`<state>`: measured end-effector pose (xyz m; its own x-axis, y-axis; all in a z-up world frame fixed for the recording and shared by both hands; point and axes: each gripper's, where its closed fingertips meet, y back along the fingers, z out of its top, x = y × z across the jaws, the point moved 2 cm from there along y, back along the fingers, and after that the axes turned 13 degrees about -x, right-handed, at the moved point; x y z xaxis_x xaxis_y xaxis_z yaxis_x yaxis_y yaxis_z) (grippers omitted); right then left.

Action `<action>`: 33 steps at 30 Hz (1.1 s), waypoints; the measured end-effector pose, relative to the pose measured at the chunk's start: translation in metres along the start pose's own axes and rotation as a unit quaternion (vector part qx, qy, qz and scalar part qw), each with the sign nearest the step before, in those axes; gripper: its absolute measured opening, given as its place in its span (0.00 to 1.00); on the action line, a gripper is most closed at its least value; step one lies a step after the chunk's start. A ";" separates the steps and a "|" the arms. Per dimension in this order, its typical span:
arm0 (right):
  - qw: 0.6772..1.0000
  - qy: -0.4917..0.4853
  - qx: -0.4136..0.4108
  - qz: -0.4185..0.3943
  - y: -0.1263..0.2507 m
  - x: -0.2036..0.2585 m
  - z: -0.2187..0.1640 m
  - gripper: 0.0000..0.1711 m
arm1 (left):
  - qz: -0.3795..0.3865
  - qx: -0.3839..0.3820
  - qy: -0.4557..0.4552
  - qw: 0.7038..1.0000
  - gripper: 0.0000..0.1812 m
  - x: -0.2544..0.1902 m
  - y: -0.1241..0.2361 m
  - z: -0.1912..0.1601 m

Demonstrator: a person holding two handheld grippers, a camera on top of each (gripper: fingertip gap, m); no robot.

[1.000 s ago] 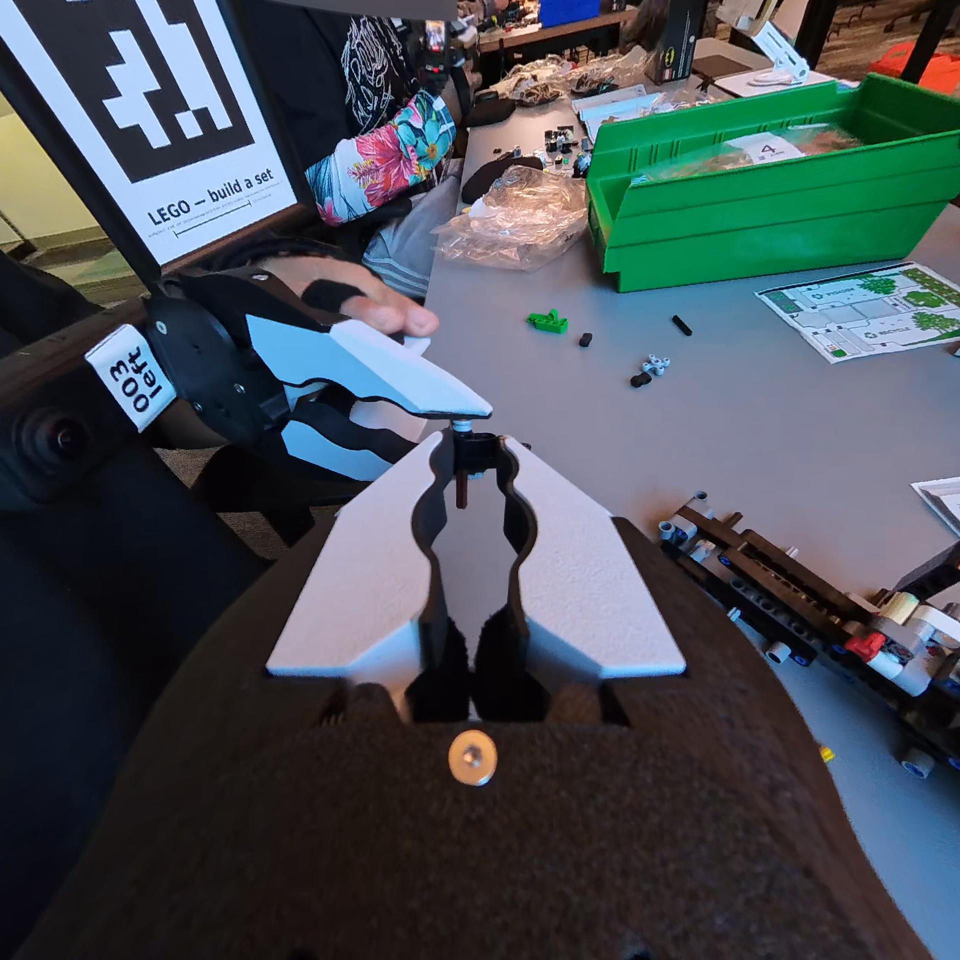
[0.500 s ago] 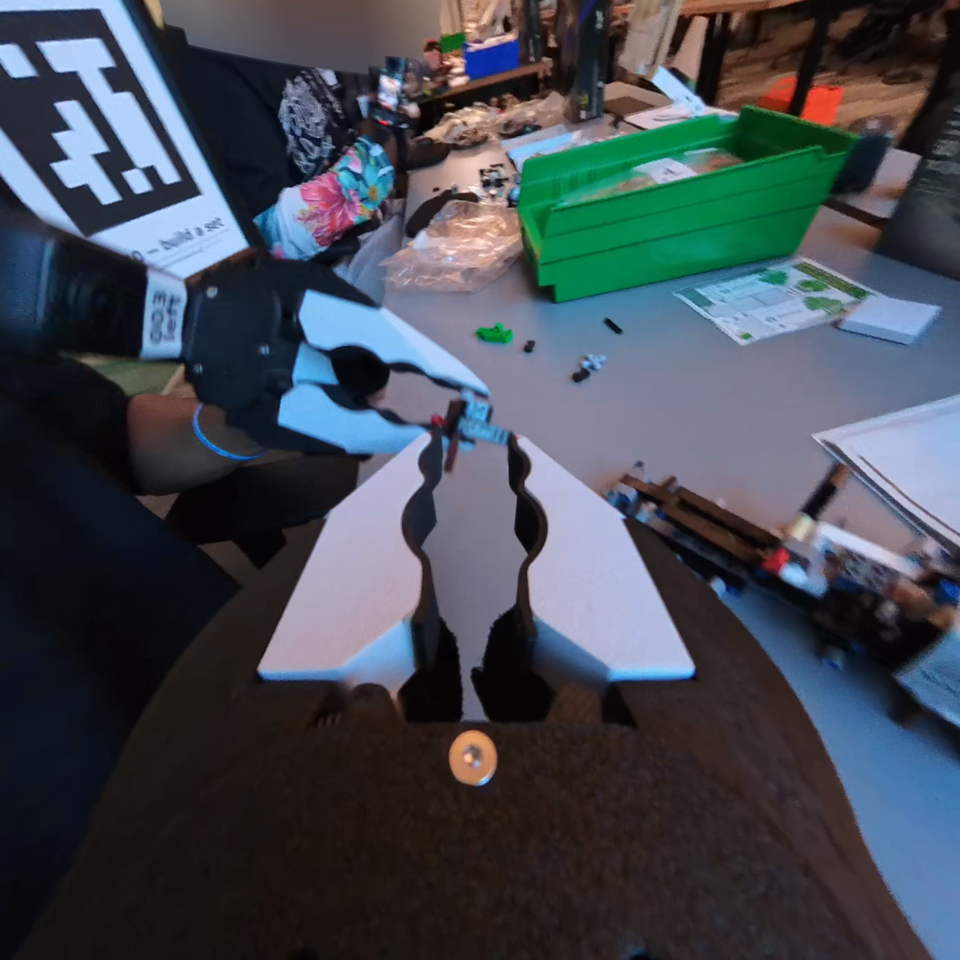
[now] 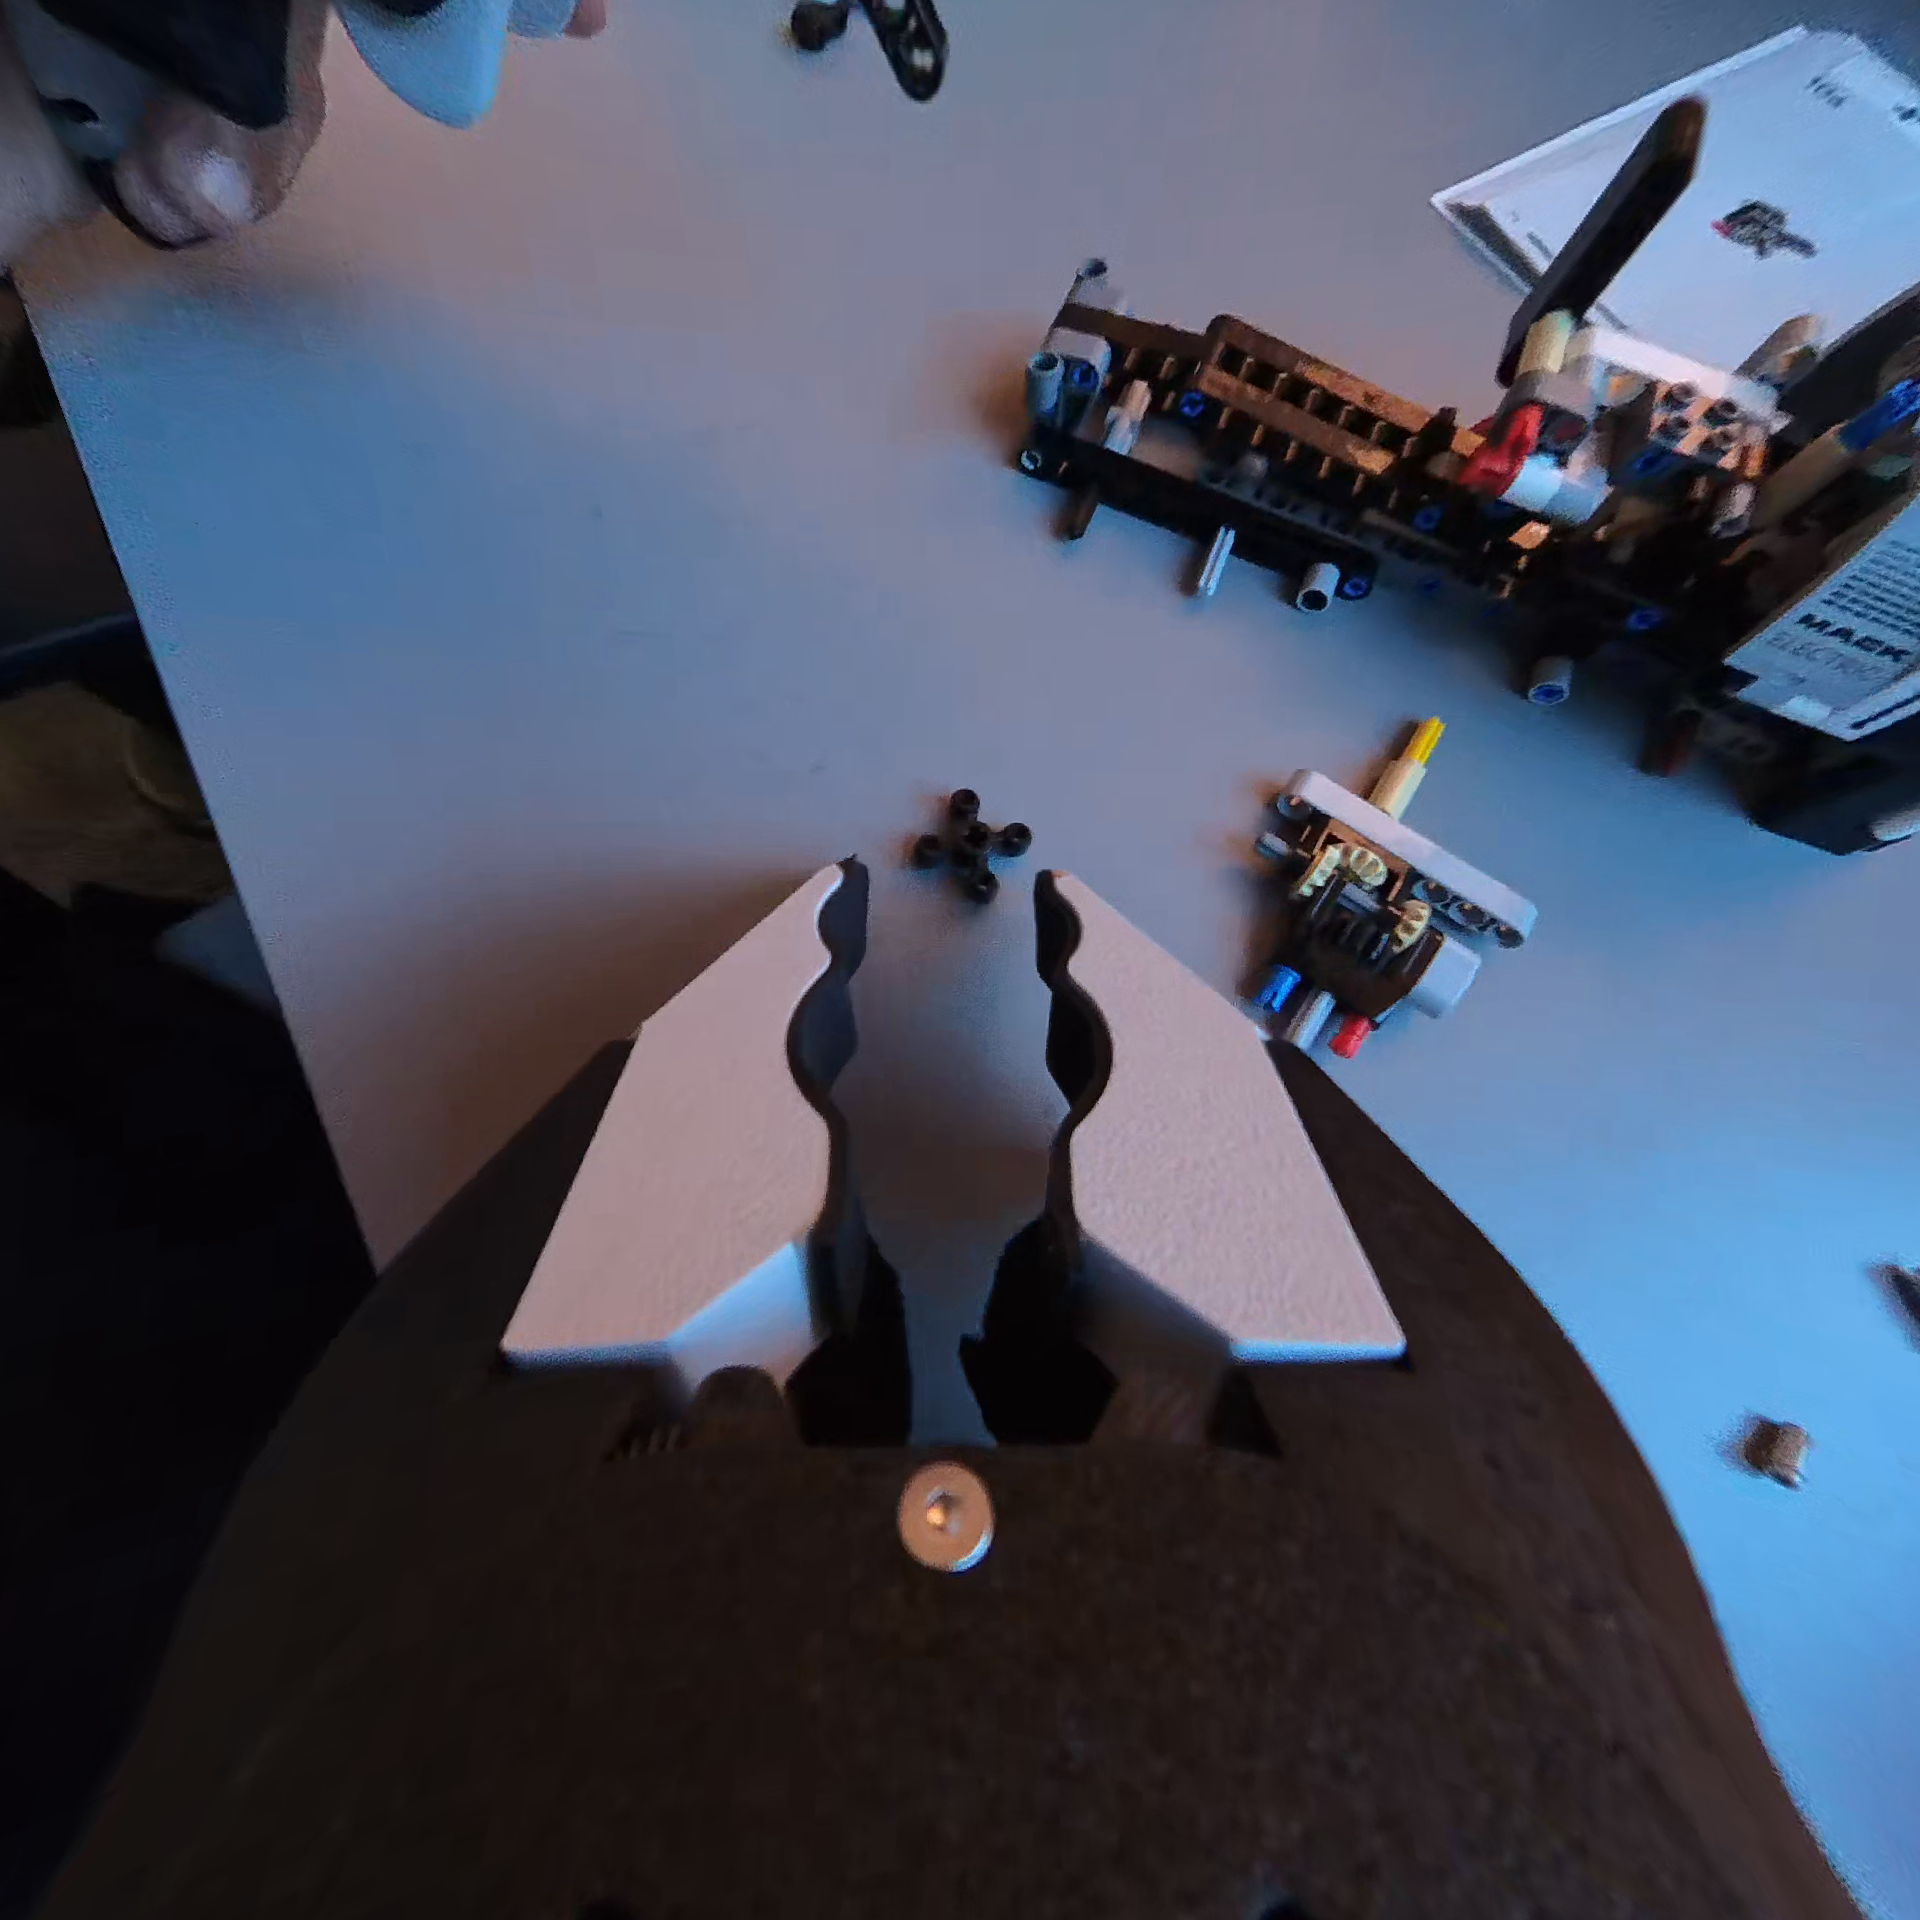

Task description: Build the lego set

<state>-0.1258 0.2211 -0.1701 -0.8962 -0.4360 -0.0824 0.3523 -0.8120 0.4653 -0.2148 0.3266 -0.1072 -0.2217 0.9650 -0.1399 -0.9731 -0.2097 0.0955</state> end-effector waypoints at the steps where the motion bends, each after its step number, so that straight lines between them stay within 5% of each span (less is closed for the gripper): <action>1: 1.000 -0.003 0.007 0.005 -0.002 0.000 -0.002 0.19 | -0.007 0.001 0.014 1.000 0.11 -0.001 -0.002 -0.001; 14: 0.999 0.035 -0.001 0.026 -0.013 -0.009 0.003 0.13 | -0.098 -0.018 0.193 0.976 0.10 -0.016 -0.008 -0.005; 21: 0.935 0.205 -0.291 -0.011 0.020 0.021 0.109 0.13 | -0.167 -0.022 0.289 0.942 0.10 -0.038 -0.012 -0.004; 33: 0.935 0.216 -0.279 -0.038 -0.008 0.025 0.117 0.13 | -0.184 -0.028 0.311 0.932 0.10 -0.039 -0.010 -0.002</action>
<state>-0.1824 0.2621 -0.0729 -0.7739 -0.3871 -0.5013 0.4866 -0.8700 -0.0795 -0.1963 0.2904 -0.1050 0.1510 0.6983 -0.6997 -0.9884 0.0931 -0.1204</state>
